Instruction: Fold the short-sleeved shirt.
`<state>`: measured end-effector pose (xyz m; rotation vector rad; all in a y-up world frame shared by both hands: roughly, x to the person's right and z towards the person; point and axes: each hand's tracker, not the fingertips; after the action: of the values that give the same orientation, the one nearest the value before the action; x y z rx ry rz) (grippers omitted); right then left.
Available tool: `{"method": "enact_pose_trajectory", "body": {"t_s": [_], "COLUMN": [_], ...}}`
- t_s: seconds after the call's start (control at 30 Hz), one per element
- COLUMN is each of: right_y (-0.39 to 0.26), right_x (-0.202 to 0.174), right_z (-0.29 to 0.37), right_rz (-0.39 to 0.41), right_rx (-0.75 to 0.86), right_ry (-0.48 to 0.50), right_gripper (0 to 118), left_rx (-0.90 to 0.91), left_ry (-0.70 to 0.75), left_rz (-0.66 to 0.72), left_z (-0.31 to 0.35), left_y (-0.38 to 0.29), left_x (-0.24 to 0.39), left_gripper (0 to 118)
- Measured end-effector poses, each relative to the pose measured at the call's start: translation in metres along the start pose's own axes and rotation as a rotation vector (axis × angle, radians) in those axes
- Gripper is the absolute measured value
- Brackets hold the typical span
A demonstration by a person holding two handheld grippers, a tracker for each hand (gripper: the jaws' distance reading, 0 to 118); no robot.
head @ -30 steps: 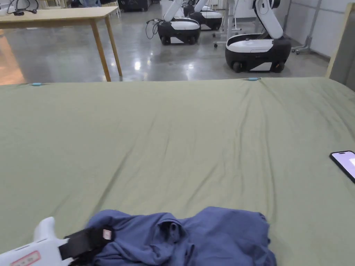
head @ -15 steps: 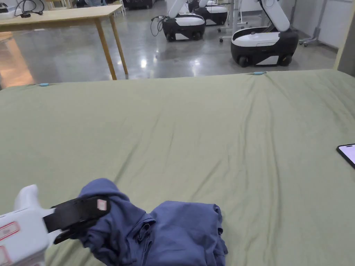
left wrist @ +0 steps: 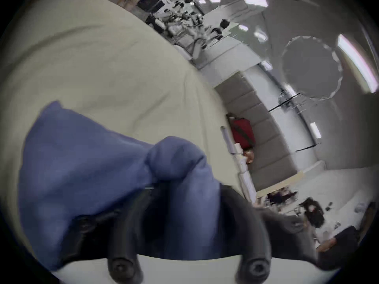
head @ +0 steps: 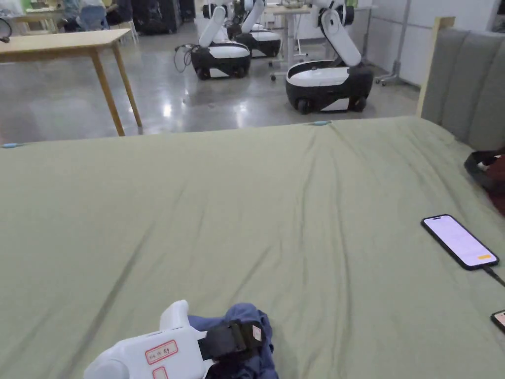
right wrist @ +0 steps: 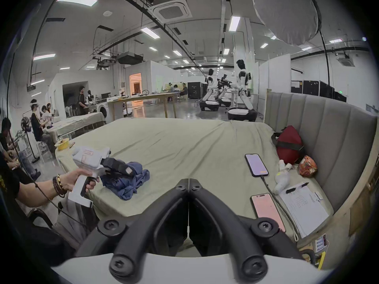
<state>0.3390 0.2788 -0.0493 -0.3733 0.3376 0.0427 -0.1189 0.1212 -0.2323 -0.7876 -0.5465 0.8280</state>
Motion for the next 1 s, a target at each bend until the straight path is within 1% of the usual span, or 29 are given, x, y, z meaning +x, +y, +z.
{"method": "enact_pose_trajectory", "body": {"t_s": [0.03, 0.07, 0.1, 0.17, 0.2, 0.27, 0.33, 0.47, 0.5, 0.53, 0.57, 0.6, 0.63, 0.7, 0.77, 0.87, 0.93, 1.0], "right_y": [-0.002, -0.003, -0.004, -0.005, -0.006, -0.006, -0.006, -0.004, -0.004, -0.003, -0.002, -0.001, -0.002, -0.002, -0.001, -0.001, -0.001, -0.001], "right_x": [0.002, 0.004, 0.005, 0.005, 0.005, 0.004, 0.003, 0.002, 0.002, 0.001, 0.001, 0.000, -0.001, -0.001, -0.003, -0.006, -0.008, -0.008], "right_z": [0.000, -0.001, -0.002, -0.003, -0.003, -0.003, -0.002, -0.005, -0.007, -0.010, -0.012, -0.014, -0.015, -0.016, -0.018, -0.019, -0.018, -0.014], "right_rz": [-0.007, -0.013, -0.020, -0.027, -0.029, -0.030, -0.028, -0.021, -0.020, -0.020, -0.021, -0.020, -0.020, -0.017, -0.014, -0.004, -0.002, -0.002], "right_rx": [-0.002, -0.004, -0.008, -0.016, -0.018, -0.020, -0.022, -0.023, -0.021, -0.019, -0.017, -0.015, -0.013, -0.011, -0.013, -0.018, -0.018, -0.017], "right_ry": [-0.004, -0.007, -0.011, -0.019, -0.018, -0.015, -0.009, -0.006, -0.002, 0.003, 0.006, 0.010, 0.015, 0.026, 0.033, 0.035, 0.037, 0.041], "right_gripper": [1, 1, 1, 1, 1, 1, 1, 1, 1, 1, 1, 1, 1, 1, 1, 1, 1, 1], "left_rx": [-0.010, -0.028, -0.046, -0.066, -0.085, -0.053, 0.035, 0.126, 0.134, 0.163, 0.182, 0.195, 0.227, 0.159, 0.164, 0.111, 0.062, -0.003], "left_ry": [-0.049, -0.084, -0.078, -0.052, -0.034, -0.042, -0.098, -0.111, -0.087, -0.051, -0.019, 0.027, 0.055, 0.055, 0.046, -0.011, -0.031, -0.025], "left_rz": [-0.003, 0.004, -0.001, -0.005, 0.012, 0.068, 0.068, 0.062, 0.054, 0.026, 0.003, -0.012, -0.018, -0.014, -0.011, -0.070, -0.071, -0.076], "left_z": [0.003, 0.003, 0.001, -0.001, 0.002, 0.019, 0.050, 0.121, 0.136, 0.151, 0.160, 0.168, 0.174, 0.174, 0.166, 0.128, 0.084, 0.042], "left_y": [0.001, 0.002, 0.003, 0.008, 0.013, 0.021, 0.028, 0.033, 0.030, 0.026, 0.019, 0.014, 0.010, 0.006, 0.003, 0.010, 0.014, 0.023], "left_x": [0.003, 0.004, 0.009, 0.017, 0.020, 0.022, 0.025, 0.017, 0.013, 0.009, 0.011, 0.009, 0.006, 0.006, 0.013, 0.029, 0.036, 0.026], "left_gripper": [80, 90, 97, 99, 99, 99, 99, 99, 95, 81, 46, 0, 0, 0, 0, 0, 0, 0]}}
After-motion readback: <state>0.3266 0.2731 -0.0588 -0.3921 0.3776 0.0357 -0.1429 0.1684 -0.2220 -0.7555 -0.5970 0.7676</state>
